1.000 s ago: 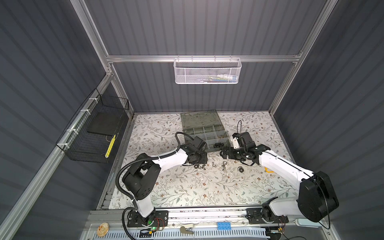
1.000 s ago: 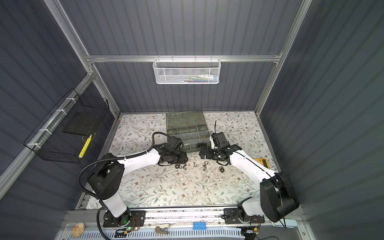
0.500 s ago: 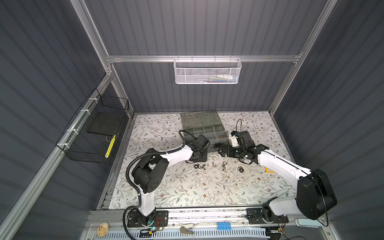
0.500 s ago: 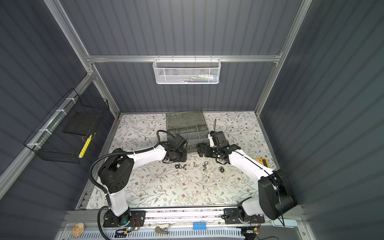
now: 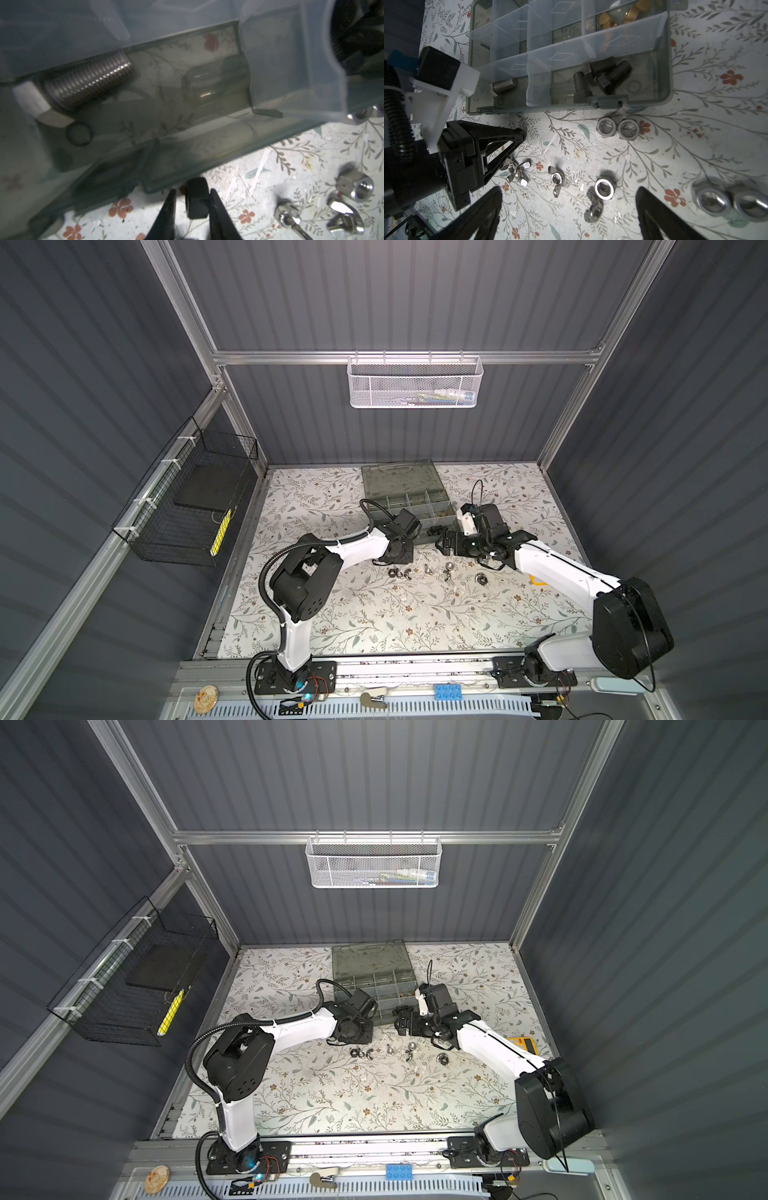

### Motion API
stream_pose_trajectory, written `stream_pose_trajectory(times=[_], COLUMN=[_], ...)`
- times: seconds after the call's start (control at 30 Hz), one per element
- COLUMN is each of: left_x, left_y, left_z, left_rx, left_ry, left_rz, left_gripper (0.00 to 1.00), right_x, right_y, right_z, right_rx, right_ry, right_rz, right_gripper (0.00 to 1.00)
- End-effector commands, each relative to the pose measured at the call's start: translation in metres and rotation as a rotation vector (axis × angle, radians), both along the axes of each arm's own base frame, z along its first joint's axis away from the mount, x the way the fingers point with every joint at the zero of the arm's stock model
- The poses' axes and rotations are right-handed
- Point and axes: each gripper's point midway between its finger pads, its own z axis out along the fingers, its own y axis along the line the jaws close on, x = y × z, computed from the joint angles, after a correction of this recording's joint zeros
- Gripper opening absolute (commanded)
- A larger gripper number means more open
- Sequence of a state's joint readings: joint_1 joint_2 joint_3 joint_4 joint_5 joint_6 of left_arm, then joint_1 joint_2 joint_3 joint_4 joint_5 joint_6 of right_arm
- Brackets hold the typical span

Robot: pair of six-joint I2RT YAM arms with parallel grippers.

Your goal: Sort the screws and nuts into containers

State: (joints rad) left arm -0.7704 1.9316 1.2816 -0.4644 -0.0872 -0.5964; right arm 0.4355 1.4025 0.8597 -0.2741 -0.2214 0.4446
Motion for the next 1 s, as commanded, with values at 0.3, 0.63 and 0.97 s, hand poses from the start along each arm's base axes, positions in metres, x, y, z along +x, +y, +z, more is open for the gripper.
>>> stream_pose_trajectory(times=[0.3, 0.63, 0.97], left_x=[-0.001, -0.002, 0.001], left_y=[0.009, 0.006, -0.006], left_z=[-0.006, 0.015, 0.061], left_rx=[0.048, -0.002, -0.099], left_ry=[0.000, -0.035, -0.086], left_rz=[-0.017, -0.030, -0.043], left_gripper=[0.16, 0.13, 0.11], right_x=[-0.006, -0.010, -0.006], right_y=[-0.002, -0.003, 0.002], right_z=[0.002, 0.009, 0.026], right_rx=[0.007, 0.026, 0.062], right_ry=[0.002, -0.001, -0.016], right_rz=[-0.004, -0.013, -0.016], right_gripper=[0.99, 0.99, 0.99])
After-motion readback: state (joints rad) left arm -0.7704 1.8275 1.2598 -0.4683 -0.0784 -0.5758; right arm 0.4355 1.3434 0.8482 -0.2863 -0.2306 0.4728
